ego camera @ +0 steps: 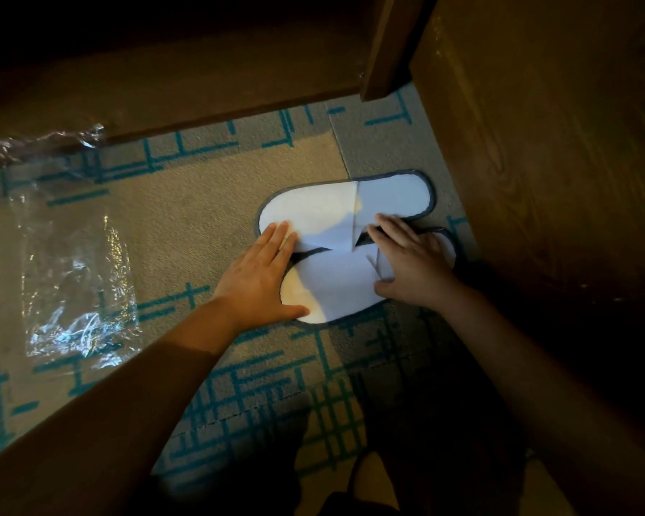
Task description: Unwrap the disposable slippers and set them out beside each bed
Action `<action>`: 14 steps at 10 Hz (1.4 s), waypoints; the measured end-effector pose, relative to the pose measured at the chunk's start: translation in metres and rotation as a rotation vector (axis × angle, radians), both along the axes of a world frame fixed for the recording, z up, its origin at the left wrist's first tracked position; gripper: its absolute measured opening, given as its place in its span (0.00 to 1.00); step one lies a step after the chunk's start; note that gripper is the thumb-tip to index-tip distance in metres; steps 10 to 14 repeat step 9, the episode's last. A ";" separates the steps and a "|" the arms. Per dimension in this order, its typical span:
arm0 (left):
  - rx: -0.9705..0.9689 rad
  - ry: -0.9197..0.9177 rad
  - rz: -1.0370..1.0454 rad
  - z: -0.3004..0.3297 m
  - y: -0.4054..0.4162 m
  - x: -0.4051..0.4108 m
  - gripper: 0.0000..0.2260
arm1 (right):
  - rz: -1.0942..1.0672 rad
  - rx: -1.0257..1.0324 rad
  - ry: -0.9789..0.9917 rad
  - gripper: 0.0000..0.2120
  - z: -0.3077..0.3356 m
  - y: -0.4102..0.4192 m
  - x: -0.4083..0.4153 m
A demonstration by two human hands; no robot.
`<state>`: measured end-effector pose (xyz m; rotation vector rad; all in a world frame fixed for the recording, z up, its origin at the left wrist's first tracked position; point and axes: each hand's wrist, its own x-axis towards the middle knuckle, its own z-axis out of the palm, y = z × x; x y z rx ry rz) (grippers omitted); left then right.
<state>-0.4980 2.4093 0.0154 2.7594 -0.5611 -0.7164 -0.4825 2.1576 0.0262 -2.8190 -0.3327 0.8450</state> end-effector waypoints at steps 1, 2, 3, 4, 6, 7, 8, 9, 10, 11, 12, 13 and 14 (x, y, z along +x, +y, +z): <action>0.014 0.012 -0.023 0.000 0.000 0.004 0.52 | -0.014 -0.003 0.012 0.44 0.000 0.001 0.000; 0.026 0.023 -0.033 0.000 -0.001 0.005 0.52 | -0.017 -0.014 0.020 0.44 0.003 0.002 0.000; 0.037 0.018 -0.052 0.001 -0.001 0.005 0.51 | -0.022 -0.030 0.034 0.44 0.005 0.005 0.000; 0.045 0.014 -0.067 0.001 -0.001 0.006 0.51 | -0.034 -0.039 0.040 0.45 0.004 0.009 0.000; 0.045 0.001 -0.063 0.002 0.000 0.005 0.50 | -0.027 -0.051 0.038 0.45 0.005 0.010 -0.001; 0.043 0.007 -0.049 0.004 0.000 0.004 0.49 | -0.021 -0.051 0.048 0.45 0.006 0.008 0.001; 0.035 0.011 -0.034 0.012 0.000 0.006 0.46 | -0.036 -0.032 0.061 0.43 0.012 0.009 0.001; -0.016 0.032 -0.002 0.025 0.002 0.012 0.40 | -0.106 0.010 0.008 0.36 0.023 0.013 0.006; -0.016 0.032 -0.002 0.025 0.002 0.012 0.40 | -0.106 0.010 0.008 0.36 0.023 0.013 0.006; -0.016 0.032 -0.002 0.025 0.002 0.012 0.40 | -0.106 0.010 0.008 0.36 0.023 0.013 0.006; -0.016 0.032 -0.002 0.025 0.002 0.012 0.40 | -0.106 0.010 0.008 0.36 0.023 0.013 0.006; -0.016 0.032 -0.002 0.025 0.002 0.012 0.40 | -0.106 0.010 0.008 0.36 0.023 0.013 0.006; -0.016 0.032 -0.002 0.025 0.002 0.012 0.40 | -0.106 0.010 0.008 0.36 0.023 0.013 0.006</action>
